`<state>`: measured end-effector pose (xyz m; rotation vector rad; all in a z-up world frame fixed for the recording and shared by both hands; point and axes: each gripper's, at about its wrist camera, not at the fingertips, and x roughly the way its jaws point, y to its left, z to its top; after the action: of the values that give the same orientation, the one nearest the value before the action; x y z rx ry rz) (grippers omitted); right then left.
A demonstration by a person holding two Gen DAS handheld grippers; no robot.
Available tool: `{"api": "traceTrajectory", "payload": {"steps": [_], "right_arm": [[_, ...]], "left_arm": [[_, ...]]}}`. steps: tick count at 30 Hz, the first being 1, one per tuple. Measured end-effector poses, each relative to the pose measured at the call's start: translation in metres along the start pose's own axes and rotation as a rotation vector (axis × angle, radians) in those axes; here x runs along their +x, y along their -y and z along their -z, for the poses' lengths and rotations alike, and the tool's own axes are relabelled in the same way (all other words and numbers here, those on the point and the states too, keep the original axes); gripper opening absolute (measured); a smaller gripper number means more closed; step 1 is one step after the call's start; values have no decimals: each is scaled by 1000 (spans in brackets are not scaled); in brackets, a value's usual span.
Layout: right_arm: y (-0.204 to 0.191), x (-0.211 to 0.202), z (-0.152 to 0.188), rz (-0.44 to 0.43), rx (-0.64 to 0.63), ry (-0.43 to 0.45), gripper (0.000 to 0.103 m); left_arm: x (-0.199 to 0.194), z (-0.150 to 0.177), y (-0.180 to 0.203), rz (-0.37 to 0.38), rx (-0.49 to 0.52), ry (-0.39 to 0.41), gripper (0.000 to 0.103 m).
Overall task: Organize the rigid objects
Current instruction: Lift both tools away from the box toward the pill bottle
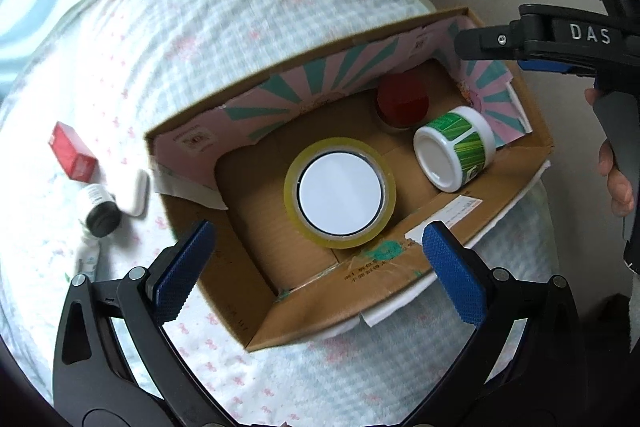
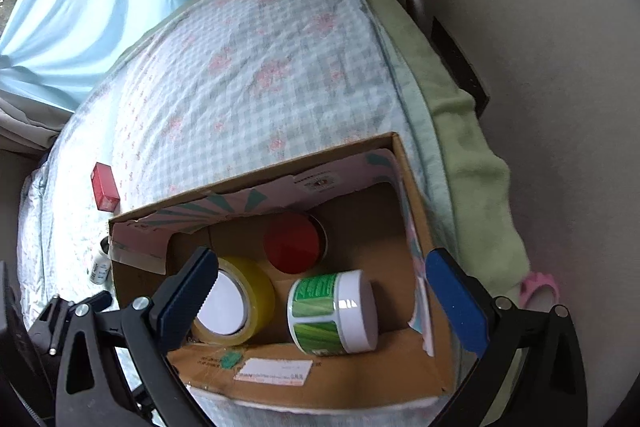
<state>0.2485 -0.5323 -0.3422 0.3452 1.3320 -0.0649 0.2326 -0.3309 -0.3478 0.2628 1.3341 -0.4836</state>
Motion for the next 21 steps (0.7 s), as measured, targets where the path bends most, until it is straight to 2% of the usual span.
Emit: {"api": "traceTrajectory", "payload": {"steps": [5,10,21], "right_arm": [[-1,-27,4,-10,35,25,103],[-15,-55,9,5,5,42,103],[-88,-114,36,-10,-106,95,103]], "left_arm": [[-38,12,-6,-24,-13,49,103],[-79,30,-21,-55,-40,99,103],[-172,83,-77,-139,-138,224,103]]}}
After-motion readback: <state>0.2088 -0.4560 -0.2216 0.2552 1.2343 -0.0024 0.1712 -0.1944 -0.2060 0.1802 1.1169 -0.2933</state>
